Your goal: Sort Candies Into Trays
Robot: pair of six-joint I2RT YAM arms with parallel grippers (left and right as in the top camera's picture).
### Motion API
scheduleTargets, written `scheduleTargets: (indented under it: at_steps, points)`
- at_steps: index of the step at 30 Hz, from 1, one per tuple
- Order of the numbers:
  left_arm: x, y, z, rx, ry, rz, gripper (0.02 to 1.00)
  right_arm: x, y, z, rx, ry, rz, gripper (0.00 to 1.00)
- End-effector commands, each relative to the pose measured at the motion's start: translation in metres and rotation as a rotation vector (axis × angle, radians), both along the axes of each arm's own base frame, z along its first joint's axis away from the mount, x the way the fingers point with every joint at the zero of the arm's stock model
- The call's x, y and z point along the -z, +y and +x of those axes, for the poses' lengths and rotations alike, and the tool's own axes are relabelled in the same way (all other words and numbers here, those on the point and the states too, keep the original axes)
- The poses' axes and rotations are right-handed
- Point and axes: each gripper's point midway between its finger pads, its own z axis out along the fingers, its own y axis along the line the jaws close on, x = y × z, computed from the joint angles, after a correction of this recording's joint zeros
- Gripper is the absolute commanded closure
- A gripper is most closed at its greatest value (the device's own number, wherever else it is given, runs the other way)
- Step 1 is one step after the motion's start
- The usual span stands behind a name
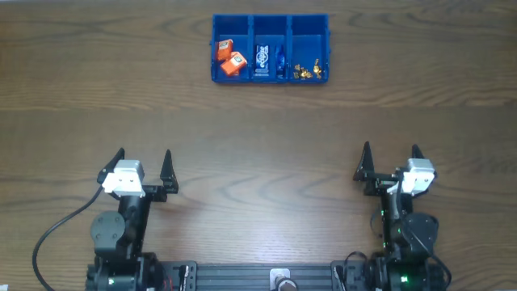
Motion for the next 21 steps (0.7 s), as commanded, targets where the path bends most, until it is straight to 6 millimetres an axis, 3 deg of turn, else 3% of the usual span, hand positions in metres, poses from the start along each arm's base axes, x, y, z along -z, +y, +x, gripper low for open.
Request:
scheduleTargets:
  at_steps: [1, 12, 21]
  points:
    - [0.0160, -0.0028, -0.0010, 0.018, 0.047, 0.001, 0.020, 0.0055, 0.0042, -0.0008, -0.026, 0.022, -0.019, 0.003]
    - [0.0161, -0.0028, -0.0010, 0.018, 0.047, 0.001, 0.020, 0.0072, 0.0074, -0.0010, -0.044, 0.031, -0.180, 0.003]
    - [0.0161, -0.0028, -0.0010, 0.018, 0.047, 0.001, 0.020, 0.0100, 0.0031, -0.0012, -0.020, 0.045, -0.180, 0.003]
